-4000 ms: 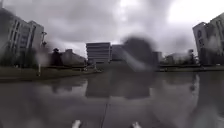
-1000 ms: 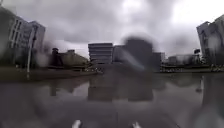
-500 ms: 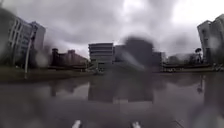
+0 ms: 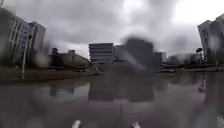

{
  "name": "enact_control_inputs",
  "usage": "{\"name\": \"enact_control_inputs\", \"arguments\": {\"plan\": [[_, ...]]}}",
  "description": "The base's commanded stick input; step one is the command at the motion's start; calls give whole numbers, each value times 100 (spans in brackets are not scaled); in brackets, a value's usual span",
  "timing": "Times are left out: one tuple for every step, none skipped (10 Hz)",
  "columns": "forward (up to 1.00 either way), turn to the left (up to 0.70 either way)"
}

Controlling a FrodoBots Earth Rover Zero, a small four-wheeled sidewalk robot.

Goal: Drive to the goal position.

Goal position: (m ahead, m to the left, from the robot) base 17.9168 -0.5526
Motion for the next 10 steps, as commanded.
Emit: {"name": "enact_control_inputs", "arguments": {"plan": [[70, 0], [70, 0], [70, 0], [70, 0], [70, 0], [70, 0], [70, 0], [70, 0], [70, -1], [70, -5]]}}
